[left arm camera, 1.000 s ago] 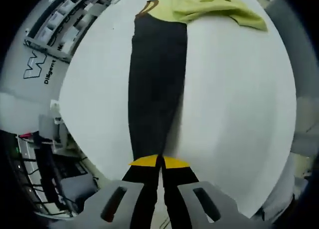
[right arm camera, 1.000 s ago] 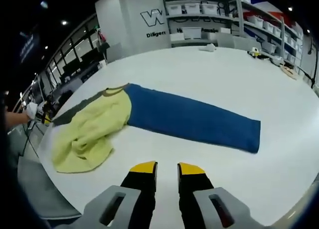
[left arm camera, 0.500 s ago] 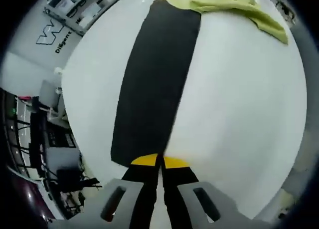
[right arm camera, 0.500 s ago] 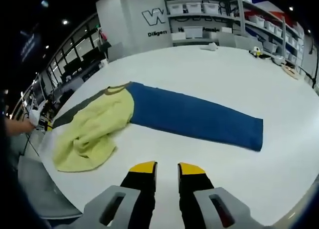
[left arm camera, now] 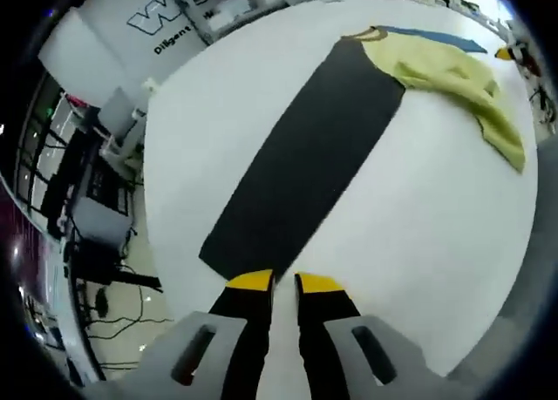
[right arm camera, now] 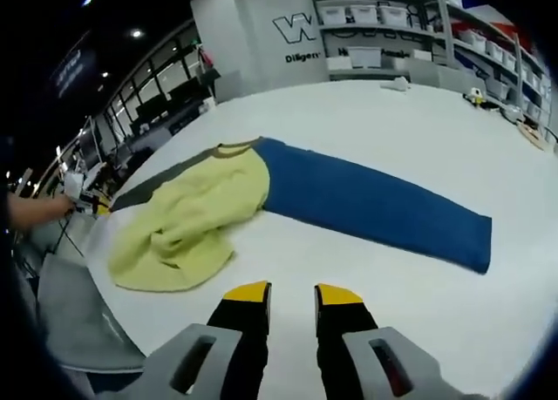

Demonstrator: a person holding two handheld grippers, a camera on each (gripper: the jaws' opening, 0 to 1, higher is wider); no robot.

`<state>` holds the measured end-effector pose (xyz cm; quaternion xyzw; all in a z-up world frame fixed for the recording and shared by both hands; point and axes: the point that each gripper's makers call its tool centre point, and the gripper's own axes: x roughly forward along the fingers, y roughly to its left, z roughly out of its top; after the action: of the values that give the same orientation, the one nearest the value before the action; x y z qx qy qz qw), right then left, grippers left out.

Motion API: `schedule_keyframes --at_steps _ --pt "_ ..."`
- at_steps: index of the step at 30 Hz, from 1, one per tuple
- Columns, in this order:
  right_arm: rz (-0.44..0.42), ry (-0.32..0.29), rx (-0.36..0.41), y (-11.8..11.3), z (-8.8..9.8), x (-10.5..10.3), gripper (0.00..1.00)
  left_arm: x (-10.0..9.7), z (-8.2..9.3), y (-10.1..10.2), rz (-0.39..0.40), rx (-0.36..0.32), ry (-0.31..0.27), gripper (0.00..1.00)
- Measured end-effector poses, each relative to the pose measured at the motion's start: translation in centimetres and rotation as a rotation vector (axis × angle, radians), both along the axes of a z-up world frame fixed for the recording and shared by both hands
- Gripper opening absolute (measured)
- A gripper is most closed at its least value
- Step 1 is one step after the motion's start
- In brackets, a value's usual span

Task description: Fold the garment on the visible template until the final outline fits inside the template.

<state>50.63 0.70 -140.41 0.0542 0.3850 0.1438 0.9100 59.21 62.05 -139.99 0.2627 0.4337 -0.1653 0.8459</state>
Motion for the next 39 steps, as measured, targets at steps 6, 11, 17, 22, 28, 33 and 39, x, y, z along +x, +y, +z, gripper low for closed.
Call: schedule_keyframes --at_steps 6,11,17,22,28,33,39 --pt "0.121 -0.012 0.005 3.3 -0.5 0.8 0.13 -1.7 1.4 -3.3 0.049 -0.112 -0.059 0.18" --pt "0.183 -0.005 0.012 5.4 -1.2 1.4 0.11 -4.0 0.8 -8.9 -0.024 -0.213 -0.022 0.16" --pt "0.214 0.005 0.024 6.7 -2.1 2.0 0.11 -5.6 -1.2 -14.8 -0.134 -0.27 0.039 0.18" --pt "0.231 0.018 0.025 7.5 -2.7 2.2 0.11 -6.1 -2.2 -20.5 -0.217 -0.343 0.086 0.19" --pt "0.246 0.025 0.02 8.0 -3.3 2.8 0.13 -5.7 -2.7 -25.0 -0.29 -0.368 0.124 0.23" --pt "0.255 0.033 0.009 8.2 -3.8 3.5 0.13 -5.9 -3.4 -26.3 -0.273 -0.395 0.175 0.24" --pt "0.276 0.019 -0.029 8.7 -4.0 4.2 0.09 -7.2 -4.5 -26.9 -0.265 -0.382 0.223 0.23"
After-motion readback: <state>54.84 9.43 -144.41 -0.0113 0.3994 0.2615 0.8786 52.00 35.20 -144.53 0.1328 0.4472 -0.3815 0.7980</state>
